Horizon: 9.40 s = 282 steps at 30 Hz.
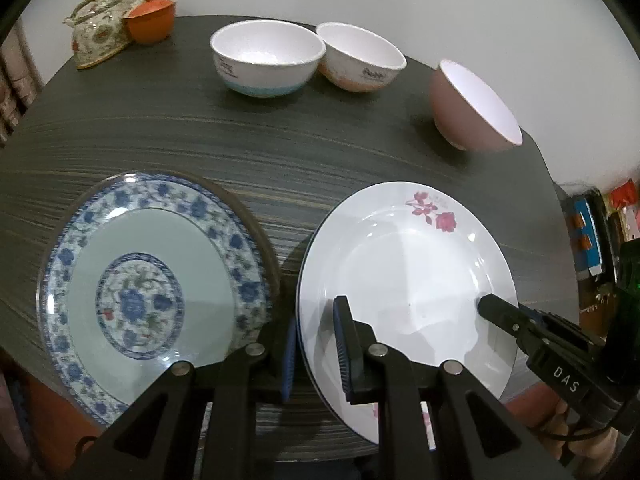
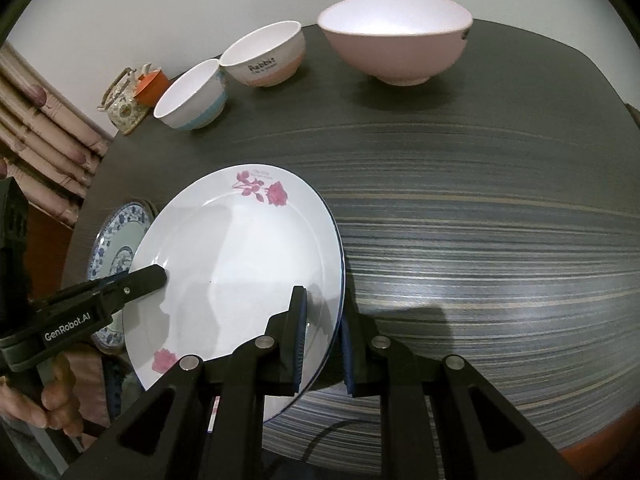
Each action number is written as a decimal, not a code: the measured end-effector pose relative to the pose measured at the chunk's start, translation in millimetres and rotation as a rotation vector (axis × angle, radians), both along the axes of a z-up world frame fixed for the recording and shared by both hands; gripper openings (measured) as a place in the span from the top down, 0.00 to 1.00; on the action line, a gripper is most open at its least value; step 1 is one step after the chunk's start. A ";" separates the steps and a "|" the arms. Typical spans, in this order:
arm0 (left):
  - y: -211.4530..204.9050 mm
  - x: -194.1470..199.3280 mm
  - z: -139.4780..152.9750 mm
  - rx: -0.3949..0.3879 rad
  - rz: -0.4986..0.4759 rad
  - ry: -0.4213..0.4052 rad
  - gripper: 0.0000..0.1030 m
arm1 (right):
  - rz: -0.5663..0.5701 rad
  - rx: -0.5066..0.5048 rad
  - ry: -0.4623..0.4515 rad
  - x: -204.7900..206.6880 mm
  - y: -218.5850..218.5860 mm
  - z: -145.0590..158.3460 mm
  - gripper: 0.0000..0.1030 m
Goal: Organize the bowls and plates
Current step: 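Lift and carry the pink-flowered plate toward the blue-and-white plate stack, then lower the pink-flowered plate onto the blue-and-white plates with the right gripper, then open the right gripper and pull it back from the plate stack, then move the right gripper to the large pink bowl and grasp its rim, then lift and carry the pink bowl toward the plate stack with the right gripper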
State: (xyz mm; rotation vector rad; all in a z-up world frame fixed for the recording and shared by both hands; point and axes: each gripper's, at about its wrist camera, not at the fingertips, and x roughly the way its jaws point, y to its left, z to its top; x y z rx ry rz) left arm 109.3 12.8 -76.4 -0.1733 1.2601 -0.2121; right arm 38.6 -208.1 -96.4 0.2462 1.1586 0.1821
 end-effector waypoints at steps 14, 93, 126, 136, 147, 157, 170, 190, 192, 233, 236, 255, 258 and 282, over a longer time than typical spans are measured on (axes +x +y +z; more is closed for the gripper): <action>85.4 -27.3 30.5 0.006 0.114 -0.052 0.83 | 0.090 -0.005 -0.046 16.6 54.6 21.7 0.85; 181.8 -44.6 5.2 0.134 0.305 -0.157 0.63 | 0.254 -0.066 -0.009 28.2 213.1 5.5 0.53; 159.1 -49.8 36.3 0.277 0.323 -0.226 0.52 | -0.025 -0.014 -0.081 9.4 95.3 39.7 0.34; 68.1 7.8 72.1 0.192 0.161 -0.241 0.45 | -0.212 -0.002 -0.061 22.8 5.1 37.0 0.33; -57.1 104.8 82.4 0.032 -0.032 -0.159 0.41 | -0.317 -0.003 -0.111 70.1 -78.7 65.2 0.33; -116.8 181.6 49.5 -0.141 0.009 -0.003 0.40 | -0.334 -0.002 -0.098 135.1 -129.9 68.4 0.31; -141.5 222.4 -3.7 -0.070 0.044 0.114 0.40 | -0.363 0.057 0.005 178.6 -156.3 26.3 0.31; -161.2 218.4 -15.3 -0.065 -0.030 0.091 0.86 | -0.311 0.130 0.027 189.9 -140.4 5.2 0.80; -159.6 213.9 -10.4 -0.066 -0.035 0.084 0.86 | -0.313 0.108 0.017 189.0 -137.1 8.4 0.80; -46.8 5.6 22.2 -0.034 0.002 0.132 0.85 | -0.176 0.123 0.072 -1.0 -26.0 33.2 0.79; -43.5 0.8 13.0 -0.038 0.005 0.145 0.85 | -0.174 0.122 0.086 -12.7 -27.8 25.7 0.78; -35.9 -1.9 -0.5 -0.007 0.016 0.161 0.85 | -0.147 0.089 0.117 -13.8 -13.1 11.1 0.77; -37.5 0.1 -1.0 -0.004 0.014 0.160 0.85 | -0.147 0.093 0.122 -14.6 -13.2 9.5 0.77; -13.5 13.8 10.0 -0.060 0.048 0.129 0.81 | -0.127 0.053 0.094 -11.6 -6.9 21.5 0.57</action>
